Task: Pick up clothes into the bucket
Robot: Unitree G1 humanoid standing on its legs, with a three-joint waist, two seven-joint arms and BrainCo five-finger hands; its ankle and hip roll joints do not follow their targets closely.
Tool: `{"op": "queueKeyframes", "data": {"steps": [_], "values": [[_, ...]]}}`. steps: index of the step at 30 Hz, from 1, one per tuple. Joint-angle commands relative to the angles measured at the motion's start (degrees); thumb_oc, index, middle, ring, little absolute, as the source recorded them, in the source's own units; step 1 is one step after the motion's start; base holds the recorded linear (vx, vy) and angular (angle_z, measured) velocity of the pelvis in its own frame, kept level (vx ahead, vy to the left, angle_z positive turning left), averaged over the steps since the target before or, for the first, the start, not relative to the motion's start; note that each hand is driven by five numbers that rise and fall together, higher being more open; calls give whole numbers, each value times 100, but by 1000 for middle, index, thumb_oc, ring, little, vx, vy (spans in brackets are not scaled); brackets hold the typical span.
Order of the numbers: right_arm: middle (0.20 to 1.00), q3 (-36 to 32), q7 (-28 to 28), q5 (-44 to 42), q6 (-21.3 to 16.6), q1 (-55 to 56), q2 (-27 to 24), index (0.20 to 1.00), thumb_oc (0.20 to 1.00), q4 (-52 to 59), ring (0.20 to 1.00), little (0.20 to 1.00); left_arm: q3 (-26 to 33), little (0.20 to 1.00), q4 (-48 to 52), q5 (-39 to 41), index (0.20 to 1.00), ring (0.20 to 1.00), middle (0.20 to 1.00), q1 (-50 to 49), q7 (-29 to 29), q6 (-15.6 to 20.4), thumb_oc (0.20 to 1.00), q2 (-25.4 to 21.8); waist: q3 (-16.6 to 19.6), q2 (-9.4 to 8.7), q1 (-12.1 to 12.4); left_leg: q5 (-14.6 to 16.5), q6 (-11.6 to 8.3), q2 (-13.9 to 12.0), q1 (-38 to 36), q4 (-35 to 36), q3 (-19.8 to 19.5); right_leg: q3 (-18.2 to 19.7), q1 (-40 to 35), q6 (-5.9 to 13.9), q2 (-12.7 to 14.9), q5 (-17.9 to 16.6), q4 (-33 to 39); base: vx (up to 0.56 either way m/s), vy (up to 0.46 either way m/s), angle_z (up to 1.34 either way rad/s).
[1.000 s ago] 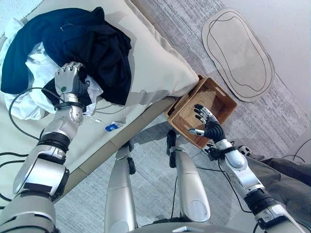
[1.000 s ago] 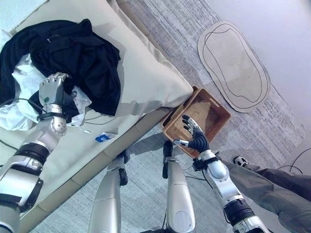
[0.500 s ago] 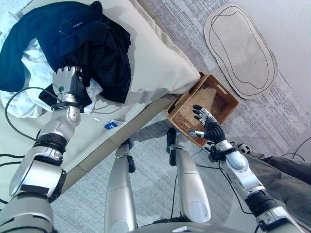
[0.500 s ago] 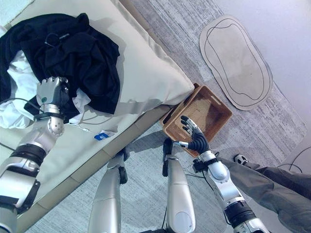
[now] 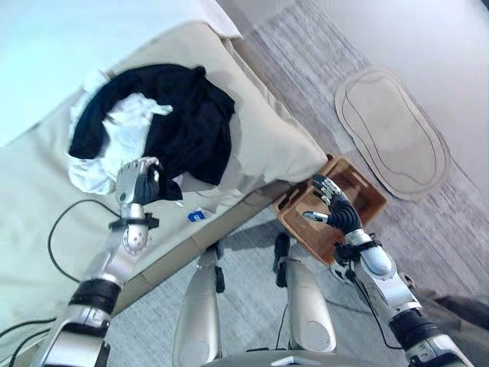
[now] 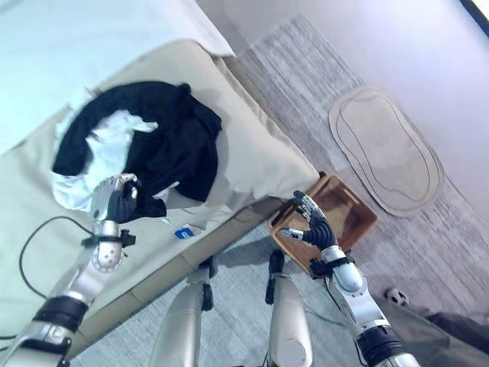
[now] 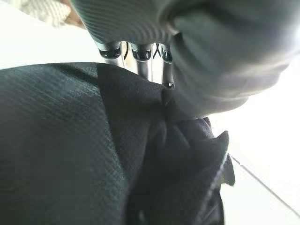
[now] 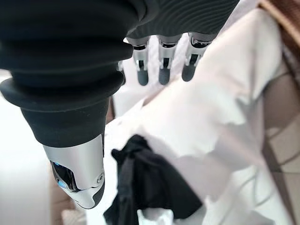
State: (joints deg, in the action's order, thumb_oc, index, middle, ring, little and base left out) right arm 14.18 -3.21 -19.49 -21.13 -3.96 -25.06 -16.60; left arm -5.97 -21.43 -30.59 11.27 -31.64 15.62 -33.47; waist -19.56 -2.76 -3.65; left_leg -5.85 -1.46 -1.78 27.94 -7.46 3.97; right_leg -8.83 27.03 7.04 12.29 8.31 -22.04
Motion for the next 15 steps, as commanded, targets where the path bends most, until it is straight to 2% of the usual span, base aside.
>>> {"op": "queueKeyframes", "data": {"steps": [1,9,15], "values": [[1000,-80,12,109,-195,166,126,1000,1000,-57,1000,1000,203,200,515,69,200,200,200,-95,158,496,200,-141,493,-73,-57,660,-9,-44,-185,-419,-292,-143,-445,416,312,-1471,1621,68,-66,15],[1000,-69,-67,243,-87,200,238,1000,1000,-149,1000,1000,490,200,2044,474,200,200,200,-556,801,892,200,-76,749,-46,82,547,-54,-95,-881,-29,-374,-307,-1163,378,235,-1430,1907,37,-55,9],[1000,-17,-111,332,-10,238,289,1000,1000,-133,1000,1000,476,200,2617,998,200,200,200,-515,1135,1072,200,25,892,1,84,528,-87,-145,-1303,185,-359,-349,-1526,359,138,-1357,1986,30,-49,5]]}}
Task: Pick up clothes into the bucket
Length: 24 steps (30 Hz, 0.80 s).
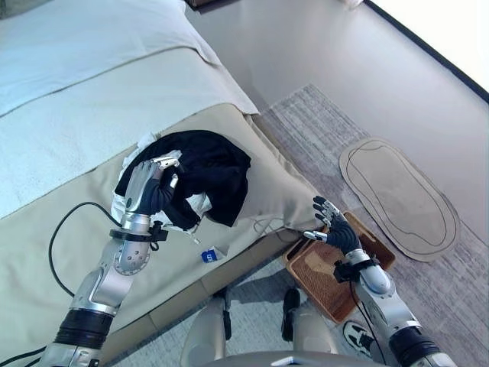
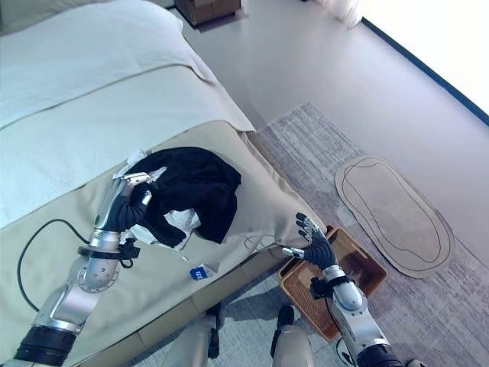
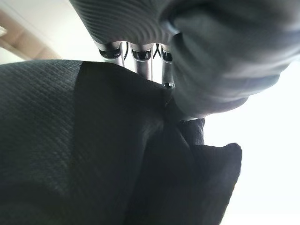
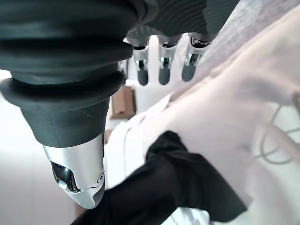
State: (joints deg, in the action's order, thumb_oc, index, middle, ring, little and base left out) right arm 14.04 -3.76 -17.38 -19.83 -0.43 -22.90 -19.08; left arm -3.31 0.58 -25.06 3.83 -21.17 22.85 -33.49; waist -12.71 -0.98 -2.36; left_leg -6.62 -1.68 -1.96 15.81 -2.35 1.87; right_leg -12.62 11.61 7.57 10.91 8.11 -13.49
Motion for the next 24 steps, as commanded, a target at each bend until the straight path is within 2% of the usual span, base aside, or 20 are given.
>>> {"op": "queueKeyframes", "data": {"steps": [1,7,12,20,24], "values": [[1000,-8,-61,173,-123,-88,76,1000,1000,140,1000,1000,210,200,539,590,200,200,200,239,172,381,200,35,232,-171,-46,592,-73,-146,-183,-264,-129,22,-53,308,256,-1335,1160,36,-40,4],[1000,182,6,1121,-114,-131,-183,1000,1000,482,1000,1000,159,200,1148,1267,200,200,200,528,553,519,200,34,492,-115,-41,620,-88,-178,-580,-128,-39,48,-400,304,154,-1299,1302,49,-44,-3],[1000,419,82,1499,-41,-390,-207,1000,1000,505,1000,1000,-25,200,1378,1760,200,200,200,973,754,503,200,54,653,-85,-24,626,-102,-192,-847,-24,-36,47,-668,298,101,-1251,1395,65,-45,-4],[1000,938,141,1834,199,-884,68,1000,1000,258,1000,1000,-502,200,1501,2467,200,200,200,2557,896,356,200,-68,991,-15,-53,623,-135,-217,-1253,182,-32,-61,-1071,255,14,-1174,1540,54,-28,1],[1000,1224,22,1825,274,-1120,154,1000,1000,199,1000,1000,-895,200,1338,2843,200,200,200,3467,961,258,200,115,1096,3,-68,621,-140,-217,-1362,212,-53,-67,-1201,250,1,-1150,1549,41,-16,1]]}}
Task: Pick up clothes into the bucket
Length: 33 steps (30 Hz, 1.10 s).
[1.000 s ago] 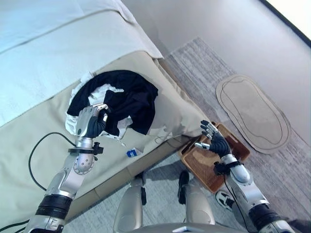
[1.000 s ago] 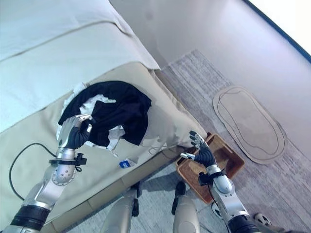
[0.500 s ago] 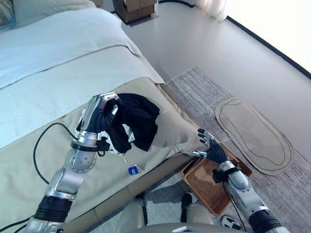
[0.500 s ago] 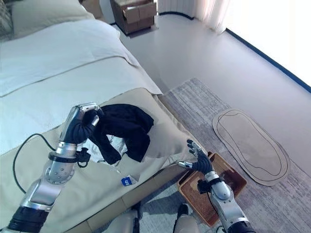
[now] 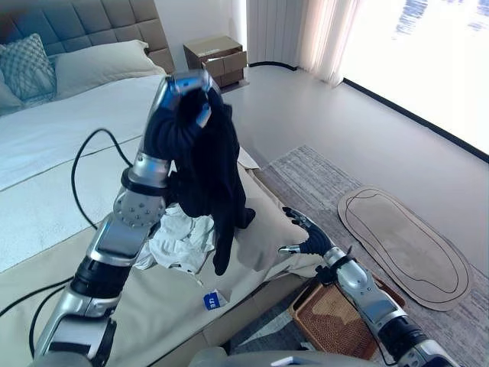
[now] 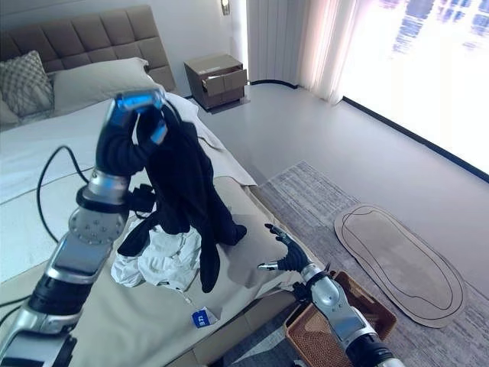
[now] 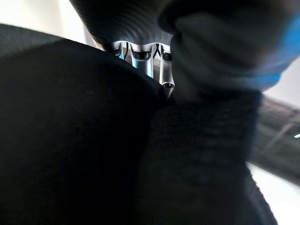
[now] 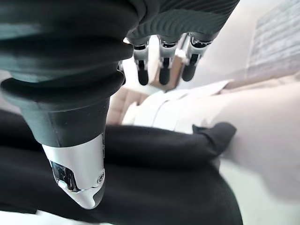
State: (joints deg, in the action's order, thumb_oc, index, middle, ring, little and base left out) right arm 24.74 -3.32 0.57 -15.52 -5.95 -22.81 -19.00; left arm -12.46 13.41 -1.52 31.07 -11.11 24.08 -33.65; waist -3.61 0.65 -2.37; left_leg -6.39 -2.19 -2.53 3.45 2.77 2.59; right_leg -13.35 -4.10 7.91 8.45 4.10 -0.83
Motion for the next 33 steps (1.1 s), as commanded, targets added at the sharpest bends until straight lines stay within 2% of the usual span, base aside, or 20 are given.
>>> {"op": "queueKeyframes", "data": {"steps": [1,4,5,12,16,21,25,26,27,28,33], "values": [[1000,218,-51,58,-134,-614,157,1000,1000,221,1000,1000,-41,200,-3,451,200,200,200,957,-62,85,200,145,208,-155,-75,600,-90,-164,-158,-288,-120,6,344,217,245,-751,298,0,0,0],[1000,323,-165,35,-54,-638,170,1000,1000,301,1000,1000,-224,200,-232,697,200,200,200,1631,32,-22,200,102,281,-137,-95,596,-91,-164,-217,-261,-107,-9,284,227,238,-758,335,11,-6,1],[1000,366,-199,5,-19,-600,158,1000,1000,299,1000,1000,-404,200,-572,749,200,200,200,2179,-65,-97,200,-46,342,-94,-128,587,-91,-161,-256,-237,-91,0,266,235,231,-765,341,0,0,0],[1000,191,-458,-550,89,-232,119,1000,1000,578,1000,1000,-795,200,-1367,742,200,200,200,3335,-347,-212,200,-646,388,-7,-197,562,-86,-142,-360,-170,-66,-8,205,271,244,-791,371,0,0,0],[1000,161,-431,-692,101,-227,164,1000,1000,697,1000,1000,-905,200,-1454,932,200,200,200,3557,-411,-199,200,-704,423,24,-223,572,-79,-133,-391,-174,-41,12,176,278,246,-794,386,0,0,0],[1000,173,264,-227,127,-704,471,1000,1000,466,1000,1000,-1118,200,-1250,1122,200,200,200,3730,-419,-223,200,-702,443,56,-194,586,-68,-120,-412,-189,-26,25,150,283,247,-817,419,3,0,-1],[1000,465,59,-485,141,-1032,659,1000,1000,513,1000,1000,-1099,200,-1058,1223,200,200,200,3808,-459,-177,200,-612,440,44,-140,582,-72,-112,-390,-200,-54,20,154,277,245,-817,428,0,0,0],[523,542,-18,-570,140,-1091,678,523,523,562,523,523,-1080,200,-1040,1227,200,200,200,3796,-463,-181,200,-592,435,41,-133,579,-73,-112,-380,-206,-67,8,149,274,244,-812,426,0,0,0],[442,634,-104,-650,155,-1148,739,442,442,587,442,442,-1075,200,-1050,1228,200,200,200,3781,-470,-191,200,-525,436,37,-116,578,-75,-114,-383,-205,-73,-5,138,271,244,-806,427,0,0,0],[200,695,-75,-645,170,-1216,762,200,200,555,200,200,-1086,200,-1063,1247,200,200,200,3753,-480,-204,200,-514,430,33,-111,580,-75,-114,-385,-207,-80,-7,127,265,245,-803,425,0,0,0],[200,892,205,-516,258,-1584,1004,200,200,62,200,200,-1144,200,-1068,1381,200,200,200,3746,-514,-188,200,-477,436,29,-69,584,-68,-112,-391,-206,-78,15,116,252,228,-808,445,0,0,0]]}}
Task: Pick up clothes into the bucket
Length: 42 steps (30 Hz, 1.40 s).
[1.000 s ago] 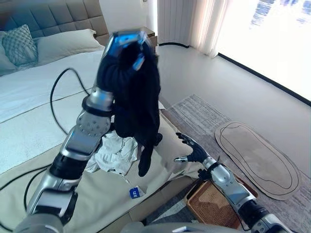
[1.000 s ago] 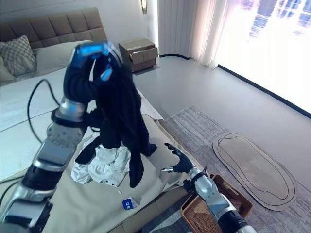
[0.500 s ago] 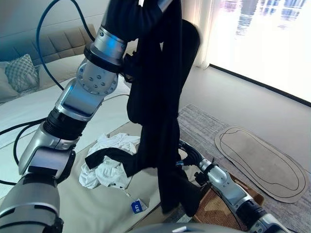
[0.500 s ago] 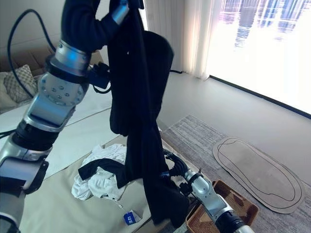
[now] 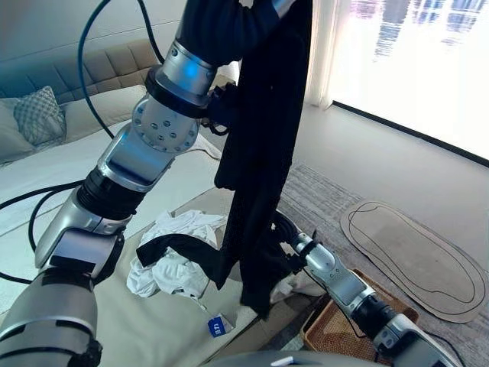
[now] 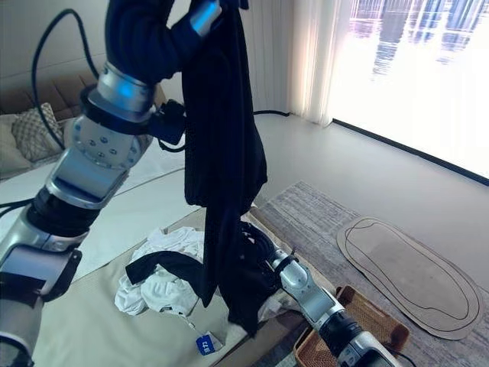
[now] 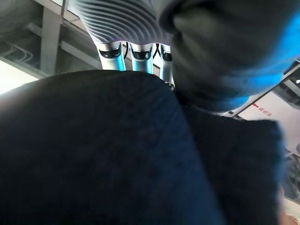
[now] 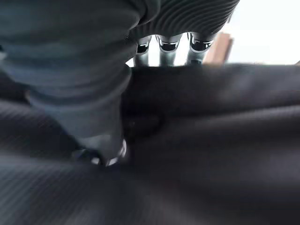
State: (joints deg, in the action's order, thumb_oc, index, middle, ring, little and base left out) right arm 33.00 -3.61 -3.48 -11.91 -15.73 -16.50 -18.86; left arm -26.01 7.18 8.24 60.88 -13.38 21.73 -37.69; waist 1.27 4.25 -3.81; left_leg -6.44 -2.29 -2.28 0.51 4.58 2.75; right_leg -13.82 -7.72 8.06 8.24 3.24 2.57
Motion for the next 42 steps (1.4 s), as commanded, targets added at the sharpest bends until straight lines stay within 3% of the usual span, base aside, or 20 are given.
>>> {"op": "queueKeyframes", "data": {"steps": [1,10,18,27,28,34,36,37,42], "values": [[200,101,286,-77,-63,-652,423,200,200,-79,200,200,204,200,-414,421,200,200,200,780,-296,61,200,-79,-44,-327,86,592,-59,-139,-99,-391,-98,63,480,237,247,-721,102,0,0,0],[200,179,208,-192,23,-654,430,200,200,-292,200,200,277,200,-325,306,200,200,200,888,-385,37,200,-123,-28,-345,109,605,-63,-138,-103,-402,-102,49,446,227,246,-713,115,0,0,0],[200,-447,242,-389,-132,-90,-56,200,200,198,200,200,643,200,-490,185,200,200,200,331,-421,77,200,-297,-24,-389,39,644,-65,-146,-156,-424,-72,81,417,236,250,-698,108,0,0,0],[200,-1157,408,-991,-413,330,-167,200,200,864,200,200,1251,200,-469,134,200,200,200,-832,-437,150,200,-364,-47,-407,-27,661,-71,-180,-205,-430,13,163,437,241,231,-707,118,-4,-3,-3],[200,-1355,511,-1030,-495,360,-186,200,200,1047,200,200,1511,200,-447,140,200,200,200,-1329,-445,197,200,-323,-68,-432,-35,618,-64,-175,-171,-439,41,188,486,235,242,-753,107,-45,0,-5],[200,-2068,839,-1161,-744,532,-277,200,200,1733,200,200,2380,200,-521,281,200,200,200,-3181,-468,335,200,384,-87,-480,-69,643,-59,-193,-176,-441,97,265,539,216,232,-746,96,-10,3,-6],[200,-2296,969,-1121,-801,583,-322,200,200,1878,200,200,2505,586,-729,298,586,586,586,-3702,-434,309,586,663,-71,-488,-76,691,-66,-208,-212,-426,113,275,512,211,211,-700,103,11,5,-8],[200,-2429,1024,-1068,-823,592,-352,200,200,1935,200,200,2578,1000,-890,301,1000,1000,1000,-3950,-413,288,1000,776,-79,-500,-78,699,-63,-212,-227,-418,118,282,500,204,205,-693,104,27,4,-5],[200,-3172,1336,-816,-949,696,-506,200,200,2278,200,200,2763,1000,-1520,243,1000,1000,1000,-4914,-220,151,1000,1172,-98,-558,-66,702,-62,-213,-222,-410,114,290,504,187,188,-681,105,-11,6,-2]]}}
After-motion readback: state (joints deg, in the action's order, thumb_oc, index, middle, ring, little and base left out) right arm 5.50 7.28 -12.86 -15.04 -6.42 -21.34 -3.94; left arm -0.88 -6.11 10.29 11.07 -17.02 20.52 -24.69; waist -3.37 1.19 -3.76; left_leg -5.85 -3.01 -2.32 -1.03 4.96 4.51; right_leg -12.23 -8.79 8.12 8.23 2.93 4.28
